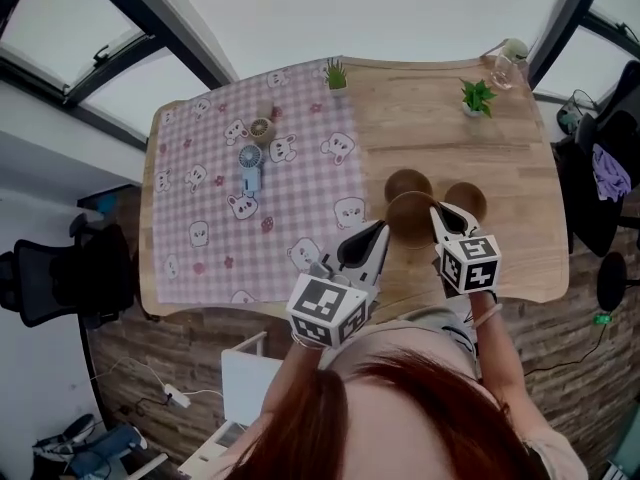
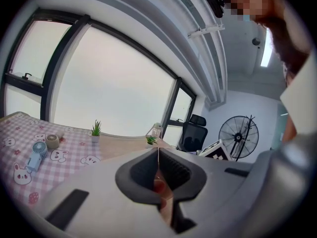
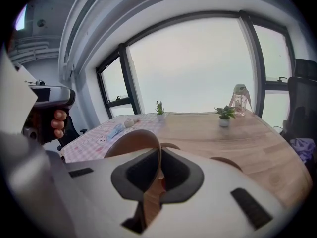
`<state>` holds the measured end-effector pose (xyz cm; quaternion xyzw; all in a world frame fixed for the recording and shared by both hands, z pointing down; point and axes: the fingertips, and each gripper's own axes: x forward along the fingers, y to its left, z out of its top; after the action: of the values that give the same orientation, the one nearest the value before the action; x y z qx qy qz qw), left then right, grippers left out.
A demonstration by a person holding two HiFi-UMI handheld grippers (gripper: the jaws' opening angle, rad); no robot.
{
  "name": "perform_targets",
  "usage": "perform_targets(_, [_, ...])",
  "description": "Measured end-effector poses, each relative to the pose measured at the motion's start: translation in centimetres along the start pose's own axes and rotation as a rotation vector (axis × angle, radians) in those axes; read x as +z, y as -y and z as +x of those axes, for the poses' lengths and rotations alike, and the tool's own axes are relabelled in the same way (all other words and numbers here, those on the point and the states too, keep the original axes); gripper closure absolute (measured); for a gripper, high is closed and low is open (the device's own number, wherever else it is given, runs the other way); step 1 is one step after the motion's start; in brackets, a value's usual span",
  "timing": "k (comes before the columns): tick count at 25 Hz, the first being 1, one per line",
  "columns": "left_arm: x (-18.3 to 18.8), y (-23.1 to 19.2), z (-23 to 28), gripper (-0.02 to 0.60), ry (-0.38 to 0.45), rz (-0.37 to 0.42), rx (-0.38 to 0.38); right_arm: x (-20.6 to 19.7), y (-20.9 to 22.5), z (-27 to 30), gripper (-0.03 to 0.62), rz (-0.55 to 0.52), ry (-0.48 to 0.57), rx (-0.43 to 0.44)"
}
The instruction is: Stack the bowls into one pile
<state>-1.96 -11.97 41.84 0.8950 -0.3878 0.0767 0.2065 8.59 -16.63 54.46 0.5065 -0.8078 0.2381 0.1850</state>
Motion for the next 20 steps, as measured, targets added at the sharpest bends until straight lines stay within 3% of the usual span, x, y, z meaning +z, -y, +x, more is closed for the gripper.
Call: perform_targets(20, [-0.3, -1.1, 1.0, 0.571, -0.014, -0.018, 0.119, -0.4, 2.1, 4.0, 0.577, 0.012, -0.055, 0.075])
